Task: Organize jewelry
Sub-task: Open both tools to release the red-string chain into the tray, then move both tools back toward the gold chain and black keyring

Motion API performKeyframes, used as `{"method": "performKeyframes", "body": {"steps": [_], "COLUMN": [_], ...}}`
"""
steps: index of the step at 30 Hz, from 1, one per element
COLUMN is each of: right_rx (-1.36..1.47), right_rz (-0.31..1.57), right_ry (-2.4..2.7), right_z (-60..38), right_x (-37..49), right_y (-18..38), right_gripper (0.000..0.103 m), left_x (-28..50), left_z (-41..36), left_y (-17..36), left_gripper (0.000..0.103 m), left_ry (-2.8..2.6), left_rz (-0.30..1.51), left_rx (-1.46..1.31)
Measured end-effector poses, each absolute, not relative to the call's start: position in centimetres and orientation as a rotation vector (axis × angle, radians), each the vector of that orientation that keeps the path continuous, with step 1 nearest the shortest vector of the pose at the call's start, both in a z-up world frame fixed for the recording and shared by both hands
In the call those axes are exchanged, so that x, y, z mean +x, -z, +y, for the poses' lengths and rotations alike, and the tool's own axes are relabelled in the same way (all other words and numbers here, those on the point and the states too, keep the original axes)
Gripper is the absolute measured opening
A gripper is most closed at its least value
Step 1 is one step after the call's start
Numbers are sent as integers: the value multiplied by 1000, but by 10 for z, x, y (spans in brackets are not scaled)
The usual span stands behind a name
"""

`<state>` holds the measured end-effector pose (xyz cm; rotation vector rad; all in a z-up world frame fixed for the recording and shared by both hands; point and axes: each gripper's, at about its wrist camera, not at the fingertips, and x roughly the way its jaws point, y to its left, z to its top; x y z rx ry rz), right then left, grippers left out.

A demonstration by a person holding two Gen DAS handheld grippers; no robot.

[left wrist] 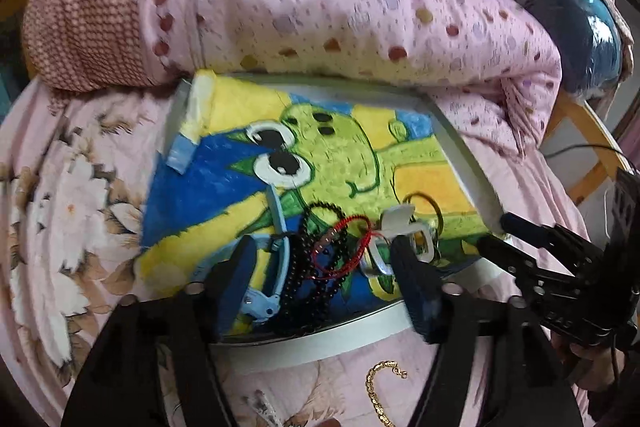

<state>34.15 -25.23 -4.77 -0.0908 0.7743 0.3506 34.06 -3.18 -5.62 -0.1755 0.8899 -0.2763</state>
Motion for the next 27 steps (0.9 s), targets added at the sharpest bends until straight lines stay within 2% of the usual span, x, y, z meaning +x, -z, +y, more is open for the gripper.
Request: {"method": "performKeyframes", "body": {"steps": [1, 3, 5, 6, 7, 12, 27], "right_rx": [-82, -55, -39, -33, -29, -11, 28], "right_rz": [756, 713, 669, 647, 628, 527, 358], "right_ry": [-340, -317, -300, -299, -299, -289, -310], "right_z": [-254, -259, -262, -262, -262, -262, -258], "right_x": [339, 332, 324, 319, 315, 286, 195], "right_y": [43, 32, 20, 15, 10, -17, -64], "right_gripper": [71, 79, 85, 89, 91, 103, 103], "left_x": [337, 331, 323, 318, 314, 289, 199], "left_z": [-30, -28, -26, -25, -25, -22, -2], "left_y": [51, 43, 34, 29, 24, 0, -48], "left_gripper": [68, 79, 83, 91, 95, 101, 101], "left_ry": [268, 257, 243, 235, 228, 199, 148], "left_rz": [871, 847, 807, 787, 772, 672, 499], "left_rx": [-178, -180, -179, -174, -169, -153, -123]}}
